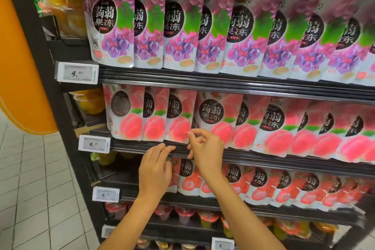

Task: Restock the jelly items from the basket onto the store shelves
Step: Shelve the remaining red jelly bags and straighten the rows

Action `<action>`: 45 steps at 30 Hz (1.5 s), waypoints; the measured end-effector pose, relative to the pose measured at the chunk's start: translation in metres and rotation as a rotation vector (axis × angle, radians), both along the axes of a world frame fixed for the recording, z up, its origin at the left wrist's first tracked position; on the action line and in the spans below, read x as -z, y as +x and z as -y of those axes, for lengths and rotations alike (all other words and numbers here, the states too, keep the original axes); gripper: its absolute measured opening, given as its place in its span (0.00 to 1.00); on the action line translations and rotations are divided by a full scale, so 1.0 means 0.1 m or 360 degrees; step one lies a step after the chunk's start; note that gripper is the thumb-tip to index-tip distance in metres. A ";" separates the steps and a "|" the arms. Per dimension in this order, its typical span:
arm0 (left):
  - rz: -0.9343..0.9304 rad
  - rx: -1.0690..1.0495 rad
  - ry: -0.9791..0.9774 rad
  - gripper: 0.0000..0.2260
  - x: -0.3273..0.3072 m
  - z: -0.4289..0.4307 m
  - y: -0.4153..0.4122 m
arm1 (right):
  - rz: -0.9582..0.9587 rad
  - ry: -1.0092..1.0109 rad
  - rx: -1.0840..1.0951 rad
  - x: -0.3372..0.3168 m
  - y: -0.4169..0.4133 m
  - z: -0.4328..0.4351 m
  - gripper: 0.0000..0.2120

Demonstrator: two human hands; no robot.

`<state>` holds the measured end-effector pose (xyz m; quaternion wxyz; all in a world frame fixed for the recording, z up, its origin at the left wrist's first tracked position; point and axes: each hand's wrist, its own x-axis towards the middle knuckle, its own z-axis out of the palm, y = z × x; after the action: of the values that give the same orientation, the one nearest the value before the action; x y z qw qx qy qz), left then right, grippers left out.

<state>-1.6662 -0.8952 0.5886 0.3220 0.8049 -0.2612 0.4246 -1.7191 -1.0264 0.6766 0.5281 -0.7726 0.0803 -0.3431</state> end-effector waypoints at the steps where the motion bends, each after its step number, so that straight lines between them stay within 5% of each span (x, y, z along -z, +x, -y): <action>1: 0.0030 0.0007 0.0002 0.17 0.02 0.00 0.03 | 0.0003 -0.0001 0.0042 0.01 0.00 0.02 0.04; 5: 0.0131 0.0022 -0.0003 0.16 0.09 -0.01 0.10 | 0.0034 0.0024 0.0213 0.03 -0.06 0.10 0.10; 18: 0.0170 0.0101 -0.0038 0.17 0.14 0.00 0.15 | 0.0206 -0.0003 0.0545 0.06 -0.18 0.04 0.03; 23: 0.0130 0.0295 0.0029 0.18 0.02 -0.10 0.17 | 0.0104 -0.0291 0.0248 -0.07 -0.02 -0.34 0.03; 29: 0.0202 0.0449 0.0311 0.16 -0.14 -0.51 0.27 | 0.0053 -0.0229 0.0057 -0.26 0.23 -0.56 0.11; 33: 0.0184 0.0358 0.0295 0.15 -0.16 -0.82 0.35 | 0.0045 -0.0239 0.0075 -0.26 0.37 -0.64 0.05; 45: 0.0229 0.0343 -0.0081 0.12 -0.06 -0.91 0.60 | 0.0165 -0.0244 0.0487 -0.14 0.26 -0.52 0.10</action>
<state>-1.6061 -0.8042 0.5949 0.3666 0.7312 -0.3578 0.4505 -1.6932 -0.9747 0.6902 0.4127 -0.7707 0.1431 -0.4640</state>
